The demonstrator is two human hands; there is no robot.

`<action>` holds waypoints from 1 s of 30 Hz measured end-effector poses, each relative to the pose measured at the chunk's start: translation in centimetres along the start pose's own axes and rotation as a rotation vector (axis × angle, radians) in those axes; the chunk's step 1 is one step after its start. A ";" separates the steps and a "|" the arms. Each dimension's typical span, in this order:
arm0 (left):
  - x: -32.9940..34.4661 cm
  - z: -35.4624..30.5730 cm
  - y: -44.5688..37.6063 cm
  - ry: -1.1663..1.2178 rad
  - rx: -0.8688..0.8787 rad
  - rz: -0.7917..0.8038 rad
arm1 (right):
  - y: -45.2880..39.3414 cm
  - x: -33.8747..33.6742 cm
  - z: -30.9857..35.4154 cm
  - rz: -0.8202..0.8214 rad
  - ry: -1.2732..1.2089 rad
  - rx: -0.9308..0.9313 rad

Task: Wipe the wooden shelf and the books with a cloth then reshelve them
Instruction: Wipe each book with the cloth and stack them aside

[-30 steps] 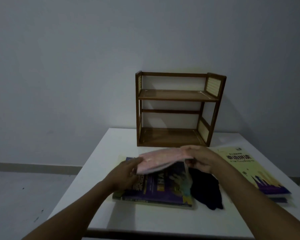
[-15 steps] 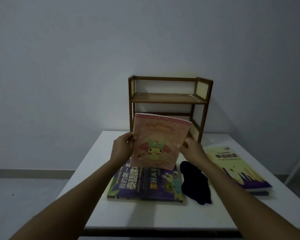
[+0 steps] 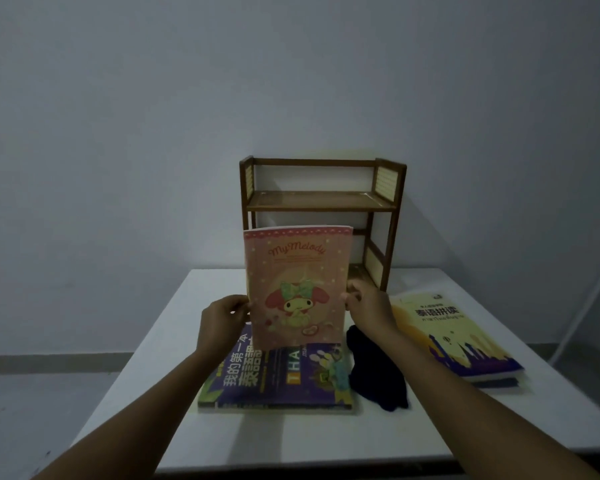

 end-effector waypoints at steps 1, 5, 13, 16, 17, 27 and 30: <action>0.0 0.1 0.0 -0.016 0.003 -0.005 | 0.2 0.2 -0.1 0.010 -0.009 0.002; 0.5 -0.3 0.1 -0.033 -0.013 -0.031 | 0.5 0.3 -1.4 0.007 -0.055 0.044; 7.9 -11.2 -3.4 0.109 0.068 0.272 | -4.8 -12.3 -2.4 -0.246 0.050 0.066; 13.6 -14.0 -2.9 -0.015 0.088 0.356 | -5.6 -16.6 -6.0 -0.224 0.160 0.171; 15.6 -14.6 -2.4 -0.047 0.086 0.385 | -5.6 -17.8 -7.4 -0.225 0.187 0.215; 27.1 -15.8 2.3 -0.412 0.107 0.504 | -4.6 -21.4 -18.2 -0.195 0.293 0.428; 28.3 -15.6 2.3 -0.517 0.169 0.555 | -4.4 -20.5 -20.0 -0.065 0.332 0.463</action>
Point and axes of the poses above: each hand's wrist, its own y-axis away from the middle knuckle, its own x-axis out of the palm, z = x × y, the point moved 5 cm from there along -y, towards the middle knuckle, and after that the axes turned 13 degrees about -y, right-handed, at the moved point
